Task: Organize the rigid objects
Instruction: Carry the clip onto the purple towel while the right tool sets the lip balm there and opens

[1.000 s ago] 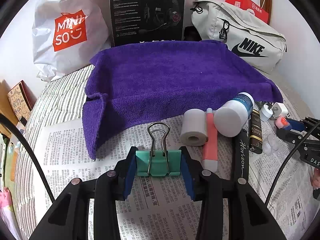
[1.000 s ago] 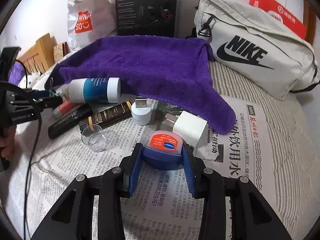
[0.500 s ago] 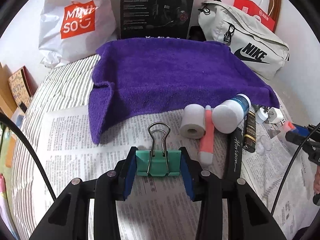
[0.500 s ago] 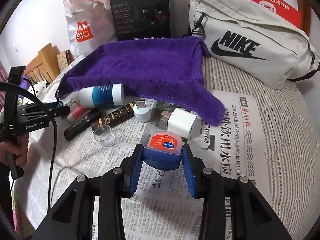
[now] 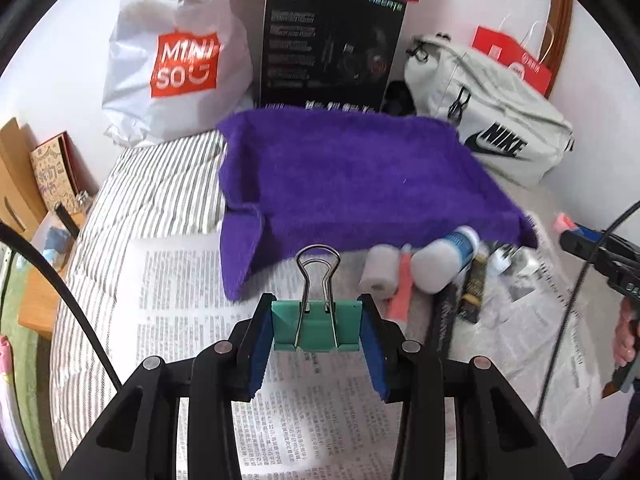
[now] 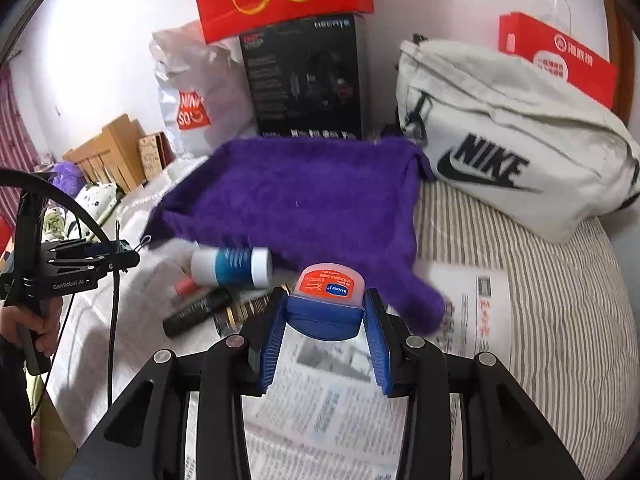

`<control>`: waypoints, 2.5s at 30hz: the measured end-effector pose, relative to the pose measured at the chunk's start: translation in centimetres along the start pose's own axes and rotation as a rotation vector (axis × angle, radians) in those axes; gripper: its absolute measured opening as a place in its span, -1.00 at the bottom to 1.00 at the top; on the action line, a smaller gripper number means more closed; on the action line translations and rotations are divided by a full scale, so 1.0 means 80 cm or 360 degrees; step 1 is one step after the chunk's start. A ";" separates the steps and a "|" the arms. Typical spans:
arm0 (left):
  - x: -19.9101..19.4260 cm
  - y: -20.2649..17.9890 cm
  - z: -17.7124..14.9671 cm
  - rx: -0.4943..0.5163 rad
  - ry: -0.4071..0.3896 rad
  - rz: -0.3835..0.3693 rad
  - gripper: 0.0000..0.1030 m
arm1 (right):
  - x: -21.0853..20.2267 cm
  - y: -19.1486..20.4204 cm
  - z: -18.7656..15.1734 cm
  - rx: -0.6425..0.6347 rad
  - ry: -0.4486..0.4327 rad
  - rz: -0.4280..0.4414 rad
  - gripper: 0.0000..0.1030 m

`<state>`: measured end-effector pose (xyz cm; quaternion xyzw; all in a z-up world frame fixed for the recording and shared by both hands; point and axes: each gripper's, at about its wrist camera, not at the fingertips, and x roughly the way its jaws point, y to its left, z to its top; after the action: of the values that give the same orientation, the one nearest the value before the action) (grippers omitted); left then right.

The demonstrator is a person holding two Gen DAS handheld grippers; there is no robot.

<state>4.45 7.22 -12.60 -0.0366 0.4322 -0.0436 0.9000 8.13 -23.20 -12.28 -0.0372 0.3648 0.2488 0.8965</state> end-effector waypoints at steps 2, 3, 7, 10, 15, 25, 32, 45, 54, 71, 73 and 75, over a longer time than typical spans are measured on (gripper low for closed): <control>-0.008 0.000 0.011 0.0006 -0.0023 -0.0026 -0.24 | 0.000 0.000 0.011 -0.0010 -0.0030 0.0008 -0.26; -0.010 0.001 0.015 0.0006 -0.0029 -0.0032 -0.24 | 0.000 0.000 0.016 -0.0013 -0.0043 0.0008 -0.26; -0.010 0.003 0.035 0.0007 -0.0047 -0.0044 -0.24 | 0.011 -0.005 0.041 -0.0039 -0.0066 -0.0015 -0.26; -0.003 0.010 0.049 -0.0015 -0.0045 -0.0052 -0.24 | 0.020 -0.010 0.056 -0.0052 -0.0096 -0.0041 -0.26; 0.015 0.023 0.072 -0.0068 -0.0034 -0.0087 -0.24 | 0.041 -0.017 0.079 -0.0077 -0.0103 -0.0029 -0.26; 0.056 0.035 0.110 -0.0128 -0.0006 -0.0136 -0.24 | 0.102 -0.031 0.122 -0.0156 -0.0070 -0.0058 -0.26; 0.079 0.048 0.118 -0.0159 0.0024 -0.0141 -0.24 | 0.173 -0.029 0.155 -0.0269 0.0071 -0.0060 -0.26; 0.096 0.064 0.121 -0.0191 0.0056 -0.0161 -0.25 | 0.265 -0.029 0.171 -0.0342 0.0344 -0.0151 -0.26; 0.104 0.069 0.124 -0.0201 0.0077 -0.0174 -0.24 | 0.287 -0.039 0.168 -0.0267 0.0478 -0.0101 -0.26; 0.134 0.071 0.142 -0.0230 0.0124 -0.0165 -0.24 | 0.213 -0.032 0.137 -0.0337 0.0410 -0.0127 0.00; 0.144 0.072 0.148 -0.0248 0.0130 -0.0160 -0.24 | 0.190 -0.027 0.132 -0.0320 0.0381 -0.0117 0.00; 0.154 0.071 0.155 -0.0238 0.0140 -0.0155 -0.24 | 0.172 -0.023 0.128 -0.0294 0.0359 -0.0113 0.00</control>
<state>22.08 11.83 -15.03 -0.1226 0.4710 -0.0564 0.8717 23.96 -16.51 -14.27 -0.1601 0.4373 0.2437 0.8507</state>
